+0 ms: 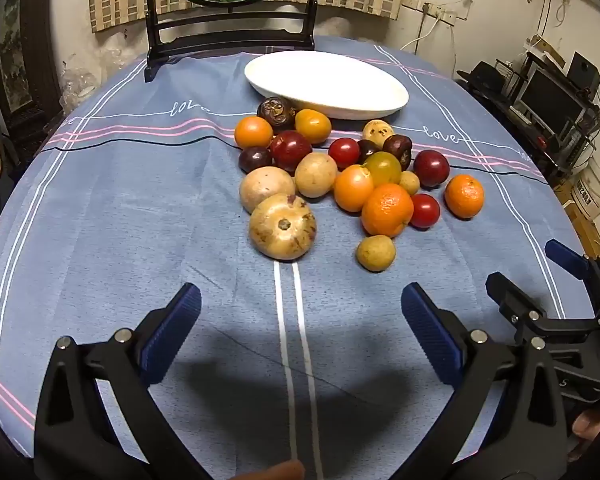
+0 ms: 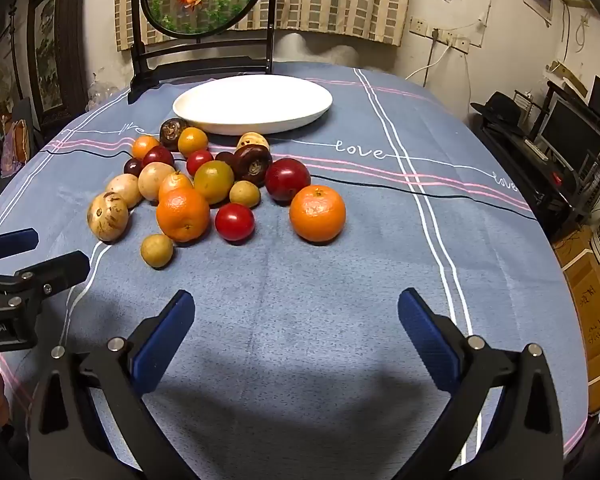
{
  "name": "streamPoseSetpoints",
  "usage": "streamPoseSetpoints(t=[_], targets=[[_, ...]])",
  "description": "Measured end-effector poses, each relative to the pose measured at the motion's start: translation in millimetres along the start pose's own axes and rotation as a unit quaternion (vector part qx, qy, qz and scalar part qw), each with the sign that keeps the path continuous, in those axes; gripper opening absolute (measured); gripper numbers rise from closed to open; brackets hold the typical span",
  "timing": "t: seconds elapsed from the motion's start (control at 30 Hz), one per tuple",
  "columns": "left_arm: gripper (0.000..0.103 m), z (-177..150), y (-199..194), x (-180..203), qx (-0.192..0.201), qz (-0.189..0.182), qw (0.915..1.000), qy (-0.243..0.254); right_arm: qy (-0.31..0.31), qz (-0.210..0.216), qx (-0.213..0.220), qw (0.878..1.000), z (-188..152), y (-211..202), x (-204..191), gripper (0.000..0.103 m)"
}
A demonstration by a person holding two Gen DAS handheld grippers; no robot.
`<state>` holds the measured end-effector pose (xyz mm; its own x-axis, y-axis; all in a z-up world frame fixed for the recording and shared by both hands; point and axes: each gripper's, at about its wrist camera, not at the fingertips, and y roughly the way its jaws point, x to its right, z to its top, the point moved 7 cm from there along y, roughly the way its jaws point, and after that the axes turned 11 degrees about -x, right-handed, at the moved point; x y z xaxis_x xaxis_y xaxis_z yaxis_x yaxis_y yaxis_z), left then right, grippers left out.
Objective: Organize fruits
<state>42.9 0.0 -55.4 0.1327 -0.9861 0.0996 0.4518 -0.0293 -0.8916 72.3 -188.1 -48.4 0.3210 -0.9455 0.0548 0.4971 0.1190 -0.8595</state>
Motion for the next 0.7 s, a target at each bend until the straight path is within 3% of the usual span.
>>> streamPoseSetpoints(t=[0.7], targets=[[0.101,-1.8,4.1,1.3,0.001,0.006,1.0000,0.000,0.000,0.001,-0.003,1.000,-1.5,2.6,-2.1,0.102]])
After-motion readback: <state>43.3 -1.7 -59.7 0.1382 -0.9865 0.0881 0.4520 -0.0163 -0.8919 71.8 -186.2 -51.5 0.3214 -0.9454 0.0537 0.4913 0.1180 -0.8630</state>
